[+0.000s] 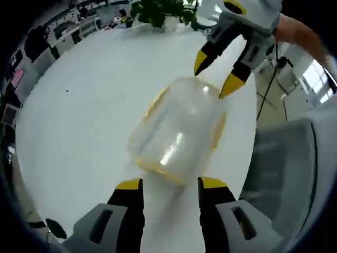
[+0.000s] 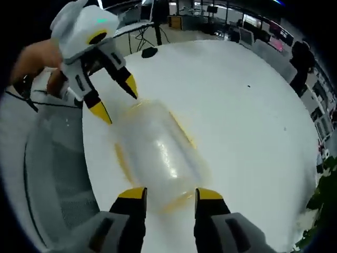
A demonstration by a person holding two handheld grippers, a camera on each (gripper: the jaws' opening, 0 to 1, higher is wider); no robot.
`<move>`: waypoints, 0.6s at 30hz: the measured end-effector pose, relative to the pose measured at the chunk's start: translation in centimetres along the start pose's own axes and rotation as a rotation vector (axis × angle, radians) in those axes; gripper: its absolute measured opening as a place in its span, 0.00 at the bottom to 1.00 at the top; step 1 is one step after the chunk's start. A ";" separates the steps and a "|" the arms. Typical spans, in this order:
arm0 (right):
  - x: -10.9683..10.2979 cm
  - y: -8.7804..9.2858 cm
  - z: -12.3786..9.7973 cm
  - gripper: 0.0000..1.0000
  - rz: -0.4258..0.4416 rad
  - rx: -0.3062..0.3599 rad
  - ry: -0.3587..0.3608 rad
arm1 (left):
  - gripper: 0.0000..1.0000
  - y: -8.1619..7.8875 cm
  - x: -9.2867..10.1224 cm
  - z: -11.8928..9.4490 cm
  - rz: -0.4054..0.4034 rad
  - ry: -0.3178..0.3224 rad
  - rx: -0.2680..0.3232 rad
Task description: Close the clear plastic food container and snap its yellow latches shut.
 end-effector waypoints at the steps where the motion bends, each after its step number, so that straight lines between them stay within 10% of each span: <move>1: 0.0 0.0 0.0 0.33 -0.013 -0.004 -0.003 | 0.38 -0.1 0.1 -0.1 0.028 0.008 -0.009; 7: -1.2 -1.0 -0.3 0.31 -0.372 -0.067 -0.022 | 0.35 -1.0 0.5 -0.8 0.296 -0.007 -0.037; 11: -1.6 -1.0 -0.2 0.31 -0.410 -0.080 -0.033 | 0.35 -1.3 0.9 -1.1 0.426 -0.007 -0.069; 18: -1.7 -1.2 0.0 0.30 -0.417 -0.078 -0.042 | 0.33 -1.6 0.6 -1.0 0.401 -0.011 -0.059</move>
Point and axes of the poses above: the point that each gripper's makers call its tool centre point, and the gripper's own axes: z roughly forward along the fingers, x roughly to its right, y roughly out of its underside, the point moved 8 cm from there along -z, roughly backward along the fingers, and after that the axes turned 5 degrees about -x, right-handed, at the moved point
